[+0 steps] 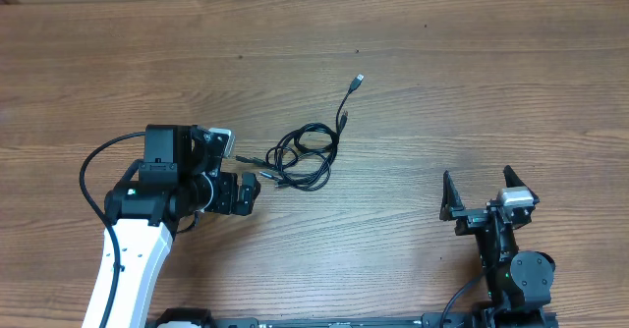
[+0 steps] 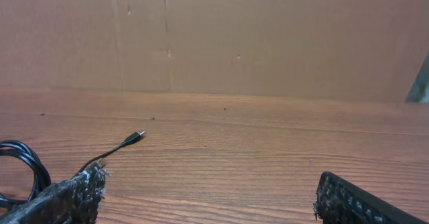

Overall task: Untangle cables
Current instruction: 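Lower the left gripper onto the cable bundle and close on it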

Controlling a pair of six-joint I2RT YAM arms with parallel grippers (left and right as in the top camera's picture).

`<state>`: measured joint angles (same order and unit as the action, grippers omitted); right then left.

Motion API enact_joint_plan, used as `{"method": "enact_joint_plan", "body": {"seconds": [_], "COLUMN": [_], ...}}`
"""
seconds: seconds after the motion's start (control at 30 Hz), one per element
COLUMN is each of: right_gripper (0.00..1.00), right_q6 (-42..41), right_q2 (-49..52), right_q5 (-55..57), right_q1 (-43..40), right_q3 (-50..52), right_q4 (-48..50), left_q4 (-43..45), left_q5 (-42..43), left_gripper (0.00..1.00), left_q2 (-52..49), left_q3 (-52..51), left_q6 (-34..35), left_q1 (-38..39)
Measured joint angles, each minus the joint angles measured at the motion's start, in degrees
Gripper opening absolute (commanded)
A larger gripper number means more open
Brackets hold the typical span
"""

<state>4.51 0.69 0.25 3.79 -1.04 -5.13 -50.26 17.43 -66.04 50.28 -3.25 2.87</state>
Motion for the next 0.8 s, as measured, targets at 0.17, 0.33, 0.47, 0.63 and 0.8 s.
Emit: {"method": "enact_joint_plan", "body": {"seconds": [0.17,0.33,0.47,0.63,0.8], "right_gripper": [1.00,1.00,1.00,1.00,1.00], "right_q6": [0.02,-0.02,0.02,0.00,0.00], "right_q2": [0.00,0.00,0.00,0.00,0.00], "right_q5": [0.00,0.00,0.00,0.02,-0.02], "right_q1": [0.00,0.00,0.00,0.00,0.00], "right_q3": [0.00,0.00,0.00,0.00,0.00], "right_q4": [0.00,0.00,0.00,-0.02,-0.02], "left_q4": [-1.27,-4.15,-4.35,-3.89,-2.91], "left_q5": [0.09,0.26,0.44,-0.46,-4.00], "left_gripper": [1.00,1.00,1.00,1.00,0.99], "left_q2": [0.00,-0.04,-0.04,-0.04,-0.07], "left_q3": [0.22,2.91,5.53,7.34,7.43], "left_q6": [1.79,3.56,5.03,6.45,7.26], "left_q1": [0.02,1.75,4.74,8.98,11.85]}}
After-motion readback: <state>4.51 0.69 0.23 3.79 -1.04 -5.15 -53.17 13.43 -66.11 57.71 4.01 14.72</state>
